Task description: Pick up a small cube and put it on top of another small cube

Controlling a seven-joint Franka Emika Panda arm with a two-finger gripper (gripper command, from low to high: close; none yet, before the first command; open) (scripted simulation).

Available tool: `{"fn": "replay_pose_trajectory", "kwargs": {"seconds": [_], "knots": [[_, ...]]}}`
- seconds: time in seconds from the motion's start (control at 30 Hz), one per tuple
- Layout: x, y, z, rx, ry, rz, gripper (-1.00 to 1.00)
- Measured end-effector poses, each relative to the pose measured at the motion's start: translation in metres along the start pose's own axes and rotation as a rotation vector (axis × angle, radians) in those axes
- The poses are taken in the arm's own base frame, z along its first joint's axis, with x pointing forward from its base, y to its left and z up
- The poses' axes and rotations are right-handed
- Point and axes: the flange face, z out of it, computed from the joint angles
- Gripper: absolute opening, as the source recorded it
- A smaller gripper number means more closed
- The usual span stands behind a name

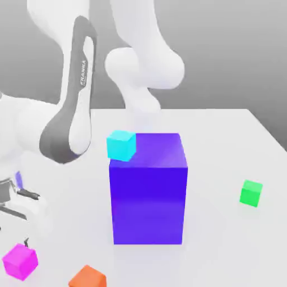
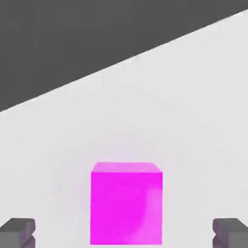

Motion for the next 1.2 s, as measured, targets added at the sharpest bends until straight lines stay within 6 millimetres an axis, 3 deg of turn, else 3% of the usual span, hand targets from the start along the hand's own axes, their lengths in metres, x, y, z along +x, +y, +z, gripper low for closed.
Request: {"fn": "replay_pose_trajectory", "kwargs": {"seconds": [0.03, 0.07, 0.3, 0.43, 0.5, 0.63, 0.77, 0.83, 0.9, 1.03, 1.2], "knots": [[0.000, 0.001, 0.015, 0.000, -0.001, 0.000, 0.00], [-0.001, 0.001, 0.028, -0.001, -0.002, 0.000, -1.00], [-0.001, 0.001, 0.029, 0.000, -0.003, 0.001, -1.00], [0.000, 0.001, -0.021, 0.002, 0.000, 0.001, -1.00], [-0.010, -0.023, -0.054, 0.046, 0.036, -0.013, -1.00], [-0.087, -0.085, -0.084, 0.088, 0.036, -0.094, -1.00], [-0.177, -0.126, -0.099, 0.104, 0.018, -0.178, -1.00], [-0.227, -0.140, -0.105, 0.109, 0.009, -0.226, -1.00], [-0.292, -0.152, -0.110, 0.111, -0.001, -0.298, -1.00], [-0.396, -0.148, -0.115, 0.108, -0.013, -0.398, -1.00], [-0.503, -0.114, -0.116, 0.099, -0.014, -0.500, -1.00]]}}
